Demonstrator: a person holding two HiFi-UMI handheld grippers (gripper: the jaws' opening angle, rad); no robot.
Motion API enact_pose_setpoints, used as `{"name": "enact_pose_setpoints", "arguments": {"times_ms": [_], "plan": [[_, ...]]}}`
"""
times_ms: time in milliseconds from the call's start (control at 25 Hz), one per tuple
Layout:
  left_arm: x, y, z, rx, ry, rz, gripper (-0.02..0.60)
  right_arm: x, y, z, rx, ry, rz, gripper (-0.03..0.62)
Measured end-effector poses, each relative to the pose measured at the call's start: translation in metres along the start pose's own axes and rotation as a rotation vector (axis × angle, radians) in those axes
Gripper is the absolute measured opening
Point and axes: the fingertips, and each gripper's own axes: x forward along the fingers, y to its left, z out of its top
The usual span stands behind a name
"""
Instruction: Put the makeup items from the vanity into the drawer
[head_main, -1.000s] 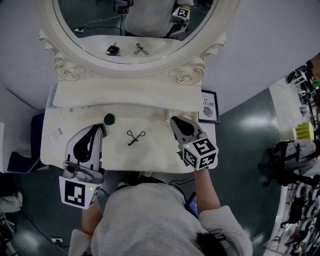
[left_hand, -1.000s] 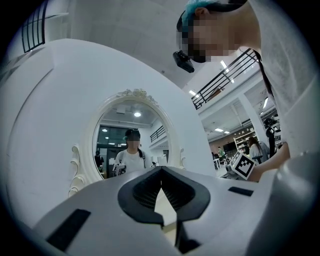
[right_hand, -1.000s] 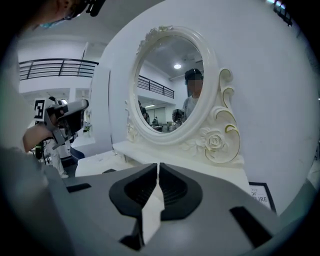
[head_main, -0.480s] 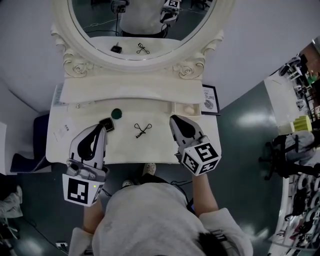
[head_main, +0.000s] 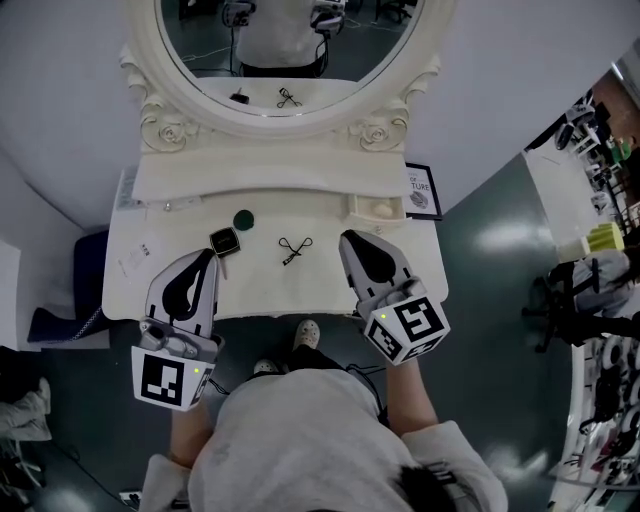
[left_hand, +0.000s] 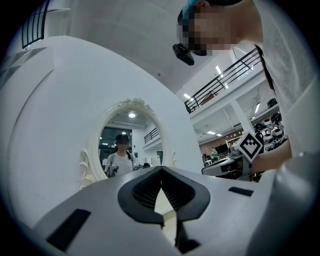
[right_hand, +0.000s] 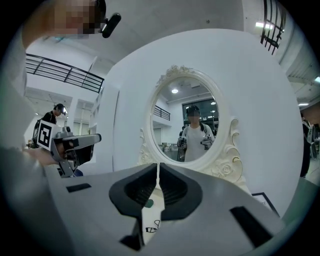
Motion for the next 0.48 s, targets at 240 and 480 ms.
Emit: {"name": "enact_pose_setpoints", "arguments": {"times_ms": [240,480], "plan": [[-0.017,-0.004,0.007,0.0,-0.006,-0.008,0.015,-0.016,0.029,0.022,-0.046,-0.055,0.013,0.029],[-0.033,-0.008,0.014,-0.005,-0.015,-0.017,0.015,-0.037,0.046,0.038,-0.034,-0.11,0.007,0.029]]}}
